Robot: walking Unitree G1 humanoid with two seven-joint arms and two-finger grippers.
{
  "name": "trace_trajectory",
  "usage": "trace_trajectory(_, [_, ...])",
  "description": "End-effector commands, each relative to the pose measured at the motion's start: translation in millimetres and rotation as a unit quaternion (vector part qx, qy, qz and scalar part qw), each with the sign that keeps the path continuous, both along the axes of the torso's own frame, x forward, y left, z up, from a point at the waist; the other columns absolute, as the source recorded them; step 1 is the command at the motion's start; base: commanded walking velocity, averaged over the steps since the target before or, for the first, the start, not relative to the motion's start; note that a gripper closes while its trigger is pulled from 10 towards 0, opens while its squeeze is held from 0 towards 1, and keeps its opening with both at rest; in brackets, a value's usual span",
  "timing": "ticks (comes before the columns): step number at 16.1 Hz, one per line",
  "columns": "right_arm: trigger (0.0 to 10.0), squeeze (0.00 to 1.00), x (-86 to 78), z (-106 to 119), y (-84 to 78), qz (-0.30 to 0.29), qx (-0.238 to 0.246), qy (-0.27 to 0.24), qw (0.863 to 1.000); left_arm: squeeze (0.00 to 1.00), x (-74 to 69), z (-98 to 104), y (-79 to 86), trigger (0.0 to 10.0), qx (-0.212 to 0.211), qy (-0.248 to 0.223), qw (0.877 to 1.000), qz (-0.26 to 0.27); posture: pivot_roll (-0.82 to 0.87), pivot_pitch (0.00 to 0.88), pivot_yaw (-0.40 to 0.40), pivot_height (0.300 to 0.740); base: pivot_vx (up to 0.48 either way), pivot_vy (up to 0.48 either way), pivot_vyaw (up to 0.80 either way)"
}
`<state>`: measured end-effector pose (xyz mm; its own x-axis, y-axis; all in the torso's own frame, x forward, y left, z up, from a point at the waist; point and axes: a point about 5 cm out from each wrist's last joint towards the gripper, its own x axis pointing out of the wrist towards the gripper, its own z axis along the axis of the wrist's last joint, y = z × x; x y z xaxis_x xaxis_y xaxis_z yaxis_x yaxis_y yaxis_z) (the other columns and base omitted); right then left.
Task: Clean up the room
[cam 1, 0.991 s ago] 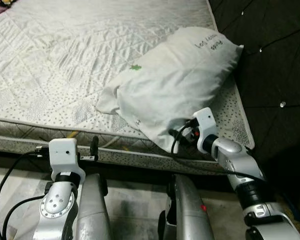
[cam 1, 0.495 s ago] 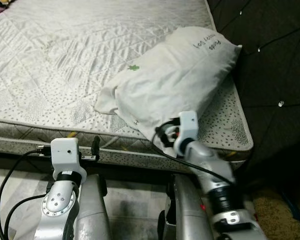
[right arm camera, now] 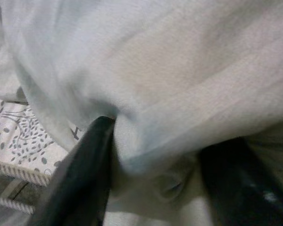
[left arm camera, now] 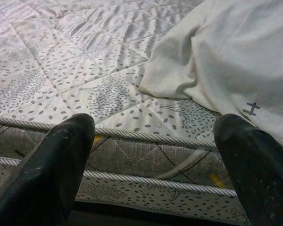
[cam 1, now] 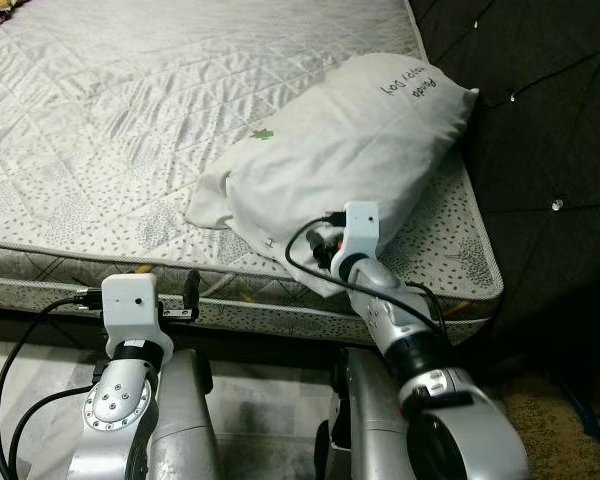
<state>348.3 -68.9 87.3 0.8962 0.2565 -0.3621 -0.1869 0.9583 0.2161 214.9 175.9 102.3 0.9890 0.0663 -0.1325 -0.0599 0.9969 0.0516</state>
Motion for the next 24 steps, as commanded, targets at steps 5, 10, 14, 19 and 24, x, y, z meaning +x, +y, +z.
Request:
trace_trajectory(5, [0.0, 0.00, 10.4, 4.3, -5.2, -0.029, 0.020, -0.013, 0.999, 0.00, -6.0, -1.3, 2.0, 10.0, 0.001, 0.006, 1.000, 0.000, 0.15, 0.072, -0.088, 0.560, 0.000, 0.000, 0.00])
trace_trajectory(10, [0.0, 0.00, 24.4, 11.3, -45.2, -0.081, -0.013, -0.034, 0.996, 0.00, -0.2, 0.3, -2.7, 10.0, -0.010, 0.000, 1.000, -0.012, 0.14, 0.045, -0.084, 0.560, 0.000, 0.000, 0.00])
trace_trajectory(14, [0.0, 0.00, 40.9, 38.2, -97.1, -0.132, -0.058, -0.065, 0.987, 0.00, 4.1, -0.9, -5.3, 10.0, -0.014, -0.003, 1.000, -0.015, 0.13, 0.031, -0.089, 0.560, 0.000, 0.000, 0.00])
trace_trajectory(19, [0.0, 0.00, 48.0, 88.8, -177.9, -0.228, -0.100, -0.111, 0.962, 0.00, 9.1, -0.7, -5.7, 10.0, -0.014, -0.011, 1.000, -0.011, 0.12, 0.009, -0.089, 0.560, 0.000, 0.000, 0.00])
trace_trajectory(24, [0.0, 0.00, 36.8, 111.4, -228.4, -0.273, -0.137, -0.131, 0.943, 0.00, 12.1, -0.6, -4.5, 10.0, -0.012, -0.016, 1.000, -0.009, 0.12, 0.005, -0.088, 0.560, 0.000, 0.000, 0.00])
